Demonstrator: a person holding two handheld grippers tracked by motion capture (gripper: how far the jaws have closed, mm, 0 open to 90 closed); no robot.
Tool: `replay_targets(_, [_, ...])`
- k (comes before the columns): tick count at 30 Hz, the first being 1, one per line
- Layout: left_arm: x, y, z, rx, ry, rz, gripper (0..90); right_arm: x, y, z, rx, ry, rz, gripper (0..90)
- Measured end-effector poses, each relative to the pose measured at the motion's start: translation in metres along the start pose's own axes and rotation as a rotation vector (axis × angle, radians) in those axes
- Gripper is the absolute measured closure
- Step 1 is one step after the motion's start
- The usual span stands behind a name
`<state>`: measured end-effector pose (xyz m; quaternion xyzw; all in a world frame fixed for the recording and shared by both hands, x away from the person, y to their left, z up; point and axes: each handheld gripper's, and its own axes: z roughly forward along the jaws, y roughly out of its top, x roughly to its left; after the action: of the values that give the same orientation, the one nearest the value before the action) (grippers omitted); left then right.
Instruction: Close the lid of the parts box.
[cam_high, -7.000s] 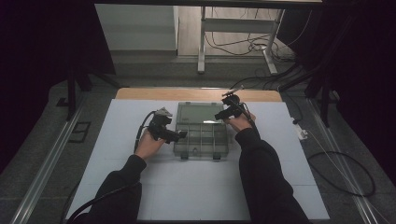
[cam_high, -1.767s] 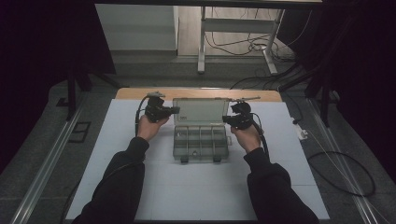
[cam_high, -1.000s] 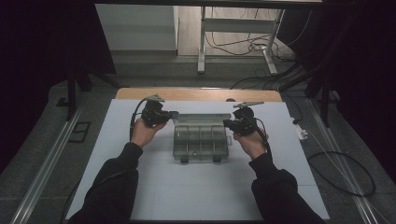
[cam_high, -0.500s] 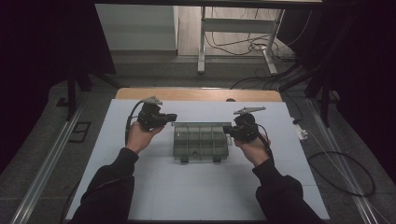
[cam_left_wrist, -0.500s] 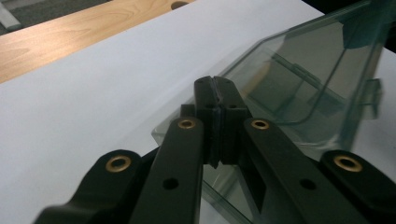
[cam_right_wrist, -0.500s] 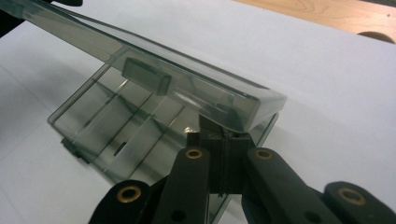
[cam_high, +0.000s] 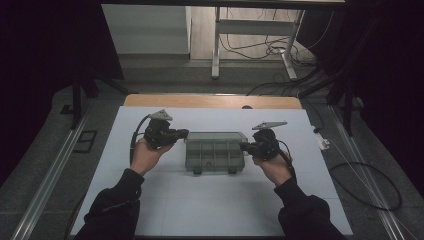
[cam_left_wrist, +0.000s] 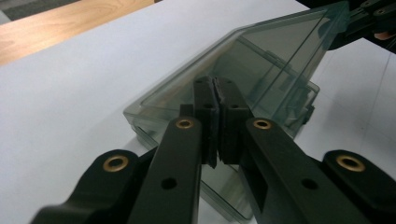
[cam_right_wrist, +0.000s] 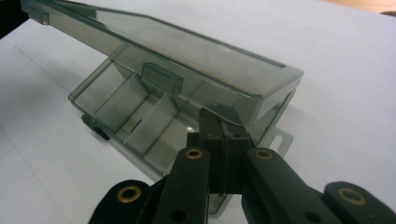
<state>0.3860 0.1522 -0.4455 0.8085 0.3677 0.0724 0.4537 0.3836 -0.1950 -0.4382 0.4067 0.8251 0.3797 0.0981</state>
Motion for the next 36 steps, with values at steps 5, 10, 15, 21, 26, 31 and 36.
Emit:
replay_targets(5, [-0.006,-0.006,-0.002,0.006,-0.006,-0.006,86.9,0.002,-0.007,-0.002,0.009,0.002,-0.006,89.9])
replay_targets(10, [-0.013,-0.013,-0.004,0.01,-0.01,-0.005,86.9,0.005,-0.012,-0.003,0.021,0.005,-0.015,89.9])
replay_targets(15, [-0.018,-0.018,-0.002,0.015,-0.009,-0.004,86.8,0.009,-0.018,-0.002,0.039,0.011,-0.028,89.9])
replay_targets(21, [-0.024,-0.024,0.005,0.037,-0.016,-0.003,86.8,0.017,-0.024,-0.003,0.054,0.027,-0.043,89.9])
replay_targets(26, [-0.028,-0.027,0.009,0.055,-0.011,0.007,86.9,0.023,-0.027,-0.003,0.065,0.035,-0.051,89.9])
replay_targets(31, [-0.029,-0.031,0.01,0.07,-0.004,0.008,87.1,0.025,-0.026,-0.009,0.056,0.045,-0.056,89.9])
replay_targets(36, [-0.031,-0.036,0.013,0.086,-0.002,0.005,87.0,0.021,-0.024,-0.008,0.046,0.019,-0.063,89.9])
